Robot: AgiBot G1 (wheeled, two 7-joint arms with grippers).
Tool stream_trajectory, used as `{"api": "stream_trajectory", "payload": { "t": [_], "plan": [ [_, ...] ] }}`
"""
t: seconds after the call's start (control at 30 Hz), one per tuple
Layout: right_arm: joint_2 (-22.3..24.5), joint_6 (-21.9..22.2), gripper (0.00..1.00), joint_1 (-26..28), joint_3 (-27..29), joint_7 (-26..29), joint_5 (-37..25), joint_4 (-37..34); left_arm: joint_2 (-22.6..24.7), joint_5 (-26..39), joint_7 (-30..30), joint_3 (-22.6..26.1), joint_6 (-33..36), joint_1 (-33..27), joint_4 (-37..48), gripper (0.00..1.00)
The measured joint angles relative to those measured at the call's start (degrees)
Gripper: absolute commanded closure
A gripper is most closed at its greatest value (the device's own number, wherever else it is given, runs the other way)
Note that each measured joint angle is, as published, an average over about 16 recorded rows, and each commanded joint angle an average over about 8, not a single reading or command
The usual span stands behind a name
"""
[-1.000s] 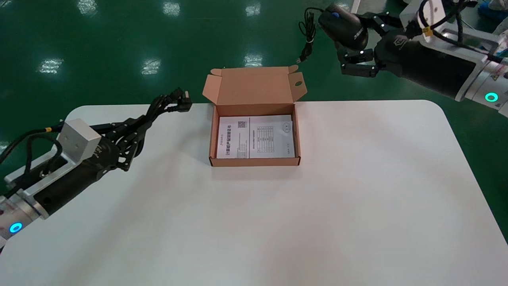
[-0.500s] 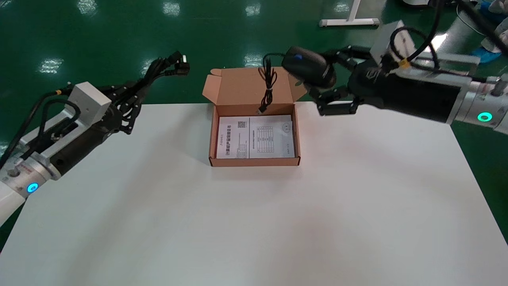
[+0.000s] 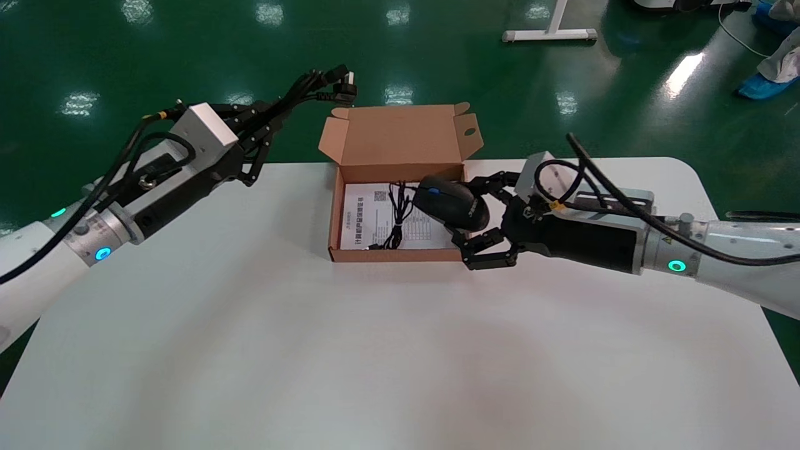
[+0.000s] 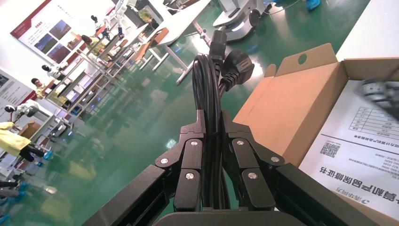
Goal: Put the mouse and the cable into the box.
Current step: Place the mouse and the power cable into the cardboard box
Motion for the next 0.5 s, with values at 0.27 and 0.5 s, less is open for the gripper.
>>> {"api": "stream_trajectory", "payload": {
  "t": [0.27,0.5],
  "plan": [
    [-5.7,3.0,1.0,2.5,-0.9,-7.4,-1.8,-11.2,0.3,0.7,0.2,0.9,0.6,0.0,0.3,1.0],
    [-10.4,8.3,0.99,4.8,-1.3,-14.1,-3.0,-20.7,0.0,2.2,-0.6,2.2,0.6,0.3,-0.5,1.0]
  ]
}}
